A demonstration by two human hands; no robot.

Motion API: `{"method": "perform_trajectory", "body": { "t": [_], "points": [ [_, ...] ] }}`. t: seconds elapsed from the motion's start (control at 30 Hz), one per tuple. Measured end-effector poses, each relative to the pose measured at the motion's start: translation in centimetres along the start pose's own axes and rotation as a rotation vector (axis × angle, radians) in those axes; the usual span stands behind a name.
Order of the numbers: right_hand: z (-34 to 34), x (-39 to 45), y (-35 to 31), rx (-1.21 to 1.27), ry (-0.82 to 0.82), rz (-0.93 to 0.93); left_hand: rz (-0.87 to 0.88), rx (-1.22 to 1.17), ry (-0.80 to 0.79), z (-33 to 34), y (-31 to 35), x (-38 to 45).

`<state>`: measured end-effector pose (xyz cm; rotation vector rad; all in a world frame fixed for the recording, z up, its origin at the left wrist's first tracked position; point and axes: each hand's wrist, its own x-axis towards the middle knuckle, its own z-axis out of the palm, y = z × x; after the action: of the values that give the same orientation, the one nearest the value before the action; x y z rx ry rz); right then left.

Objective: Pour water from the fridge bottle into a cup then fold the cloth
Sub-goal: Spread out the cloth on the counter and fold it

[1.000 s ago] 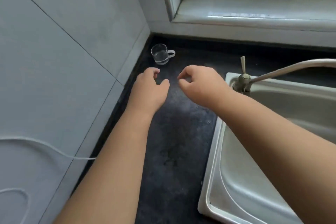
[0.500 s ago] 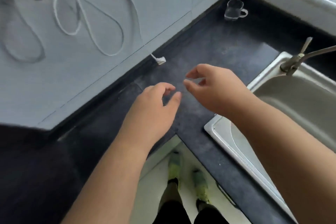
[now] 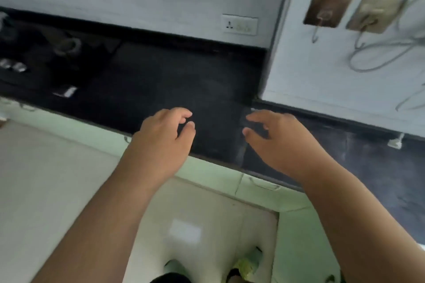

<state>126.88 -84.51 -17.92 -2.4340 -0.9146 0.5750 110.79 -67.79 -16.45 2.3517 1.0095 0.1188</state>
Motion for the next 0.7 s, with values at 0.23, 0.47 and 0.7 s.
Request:
{"method": "perform_trajectory", "body": {
  "t": [0.23,0.47,0.7],
  "points": [
    [8.1,0.8,-20.1,-0.068,-0.170,-0.352,-0.336,-0.092,0.173,-13.2,-15.5,-10.0],
    [16.5,-2.3,-38.3,-0.211,-0.243,-0.597,-0.494,0.049,0.297,-25.4,-29.0,-16.5],
    [21.8,-1.7,-49.2,-0.231,-0.263,-0.699,-0.545,0.049,0.299,-31.7,-36.6,-17.2]
  ]
}}
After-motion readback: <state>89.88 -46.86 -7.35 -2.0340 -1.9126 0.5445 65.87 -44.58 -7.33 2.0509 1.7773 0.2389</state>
